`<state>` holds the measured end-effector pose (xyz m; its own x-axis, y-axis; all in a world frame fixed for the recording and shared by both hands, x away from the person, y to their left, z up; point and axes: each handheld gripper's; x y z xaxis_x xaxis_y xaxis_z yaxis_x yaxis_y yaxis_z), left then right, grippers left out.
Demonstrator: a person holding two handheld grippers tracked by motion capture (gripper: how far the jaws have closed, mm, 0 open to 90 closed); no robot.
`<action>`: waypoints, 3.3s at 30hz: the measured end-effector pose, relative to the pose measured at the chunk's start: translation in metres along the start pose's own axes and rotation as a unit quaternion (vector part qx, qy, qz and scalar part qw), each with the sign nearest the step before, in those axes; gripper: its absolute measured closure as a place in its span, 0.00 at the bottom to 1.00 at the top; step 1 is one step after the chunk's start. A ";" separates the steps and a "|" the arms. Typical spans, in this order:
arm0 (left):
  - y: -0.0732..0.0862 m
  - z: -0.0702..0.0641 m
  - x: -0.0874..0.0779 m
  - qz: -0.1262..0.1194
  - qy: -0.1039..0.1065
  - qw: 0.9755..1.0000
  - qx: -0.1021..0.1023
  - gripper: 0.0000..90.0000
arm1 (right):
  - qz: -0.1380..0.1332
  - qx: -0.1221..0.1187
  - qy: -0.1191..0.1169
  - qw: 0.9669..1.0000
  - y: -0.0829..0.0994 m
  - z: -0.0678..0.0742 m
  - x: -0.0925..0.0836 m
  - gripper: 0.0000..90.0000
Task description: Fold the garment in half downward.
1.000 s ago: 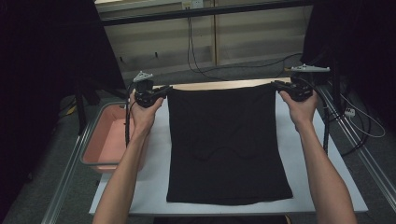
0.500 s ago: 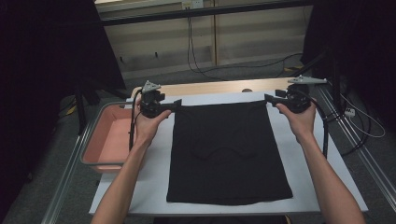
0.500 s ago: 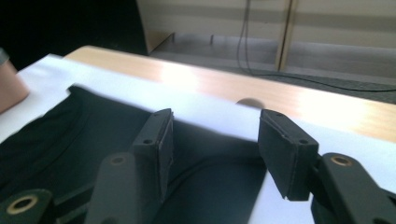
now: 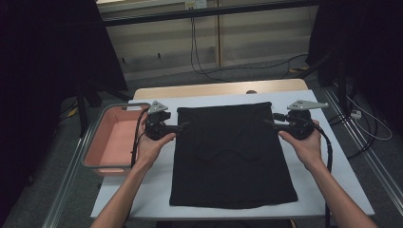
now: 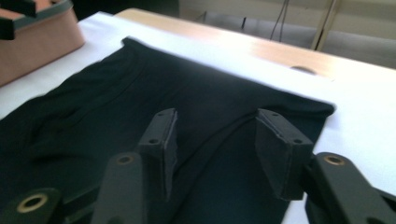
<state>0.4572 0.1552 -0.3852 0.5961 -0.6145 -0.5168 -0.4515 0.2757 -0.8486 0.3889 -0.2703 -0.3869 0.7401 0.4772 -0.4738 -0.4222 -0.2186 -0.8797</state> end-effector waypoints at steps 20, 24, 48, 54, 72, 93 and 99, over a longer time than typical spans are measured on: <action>0.037 -0.029 0.023 0.077 0.010 0.996 0.032 0.07 | 0.089 -0.047 -0.062 0.993 0.049 0.042 0.024 0.75; 0.039 -0.037 0.028 0.083 0.016 0.996 0.039 0.07 | 0.094 -0.049 -0.066 0.992 0.050 0.044 0.028 0.74; 0.050 -0.056 0.038 0.143 0.071 0.985 0.058 0.46 | 0.147 -0.068 -0.087 0.983 0.062 0.053 0.035 0.94; 0.055 -0.059 0.034 0.154 0.097 0.982 0.054 0.64 | 0.132 -0.064 -0.086 0.986 0.058 0.053 0.031 0.96; 0.049 -0.056 0.014 0.113 0.109 0.986 0.053 0.95 | 0.091 -0.046 -0.083 0.991 0.050 0.044 0.018 0.96; 0.028 -0.062 -0.015 0.033 0.121 0.991 0.042 0.96 | 0.023 -0.039 -0.086 0.995 0.025 0.040 -0.009 0.97; 0.027 -0.063 -0.021 0.030 0.124 0.991 0.046 0.96 | 0.019 -0.042 -0.090 0.995 0.024 0.043 -0.013 0.97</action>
<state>0.3906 0.1289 -0.3907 0.3833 -0.7547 -0.5324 -0.4123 0.3760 -0.8298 0.3467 -0.2446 -0.4007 0.6160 0.6102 -0.4982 -0.3973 -0.3055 -0.8654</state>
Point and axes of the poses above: each handheld gripper's, and its own axes: x roughly forward along the jaws, y roughly out of its underside, z roughly to its left, and after that the axes turned 3 degrees about -x, right-handed
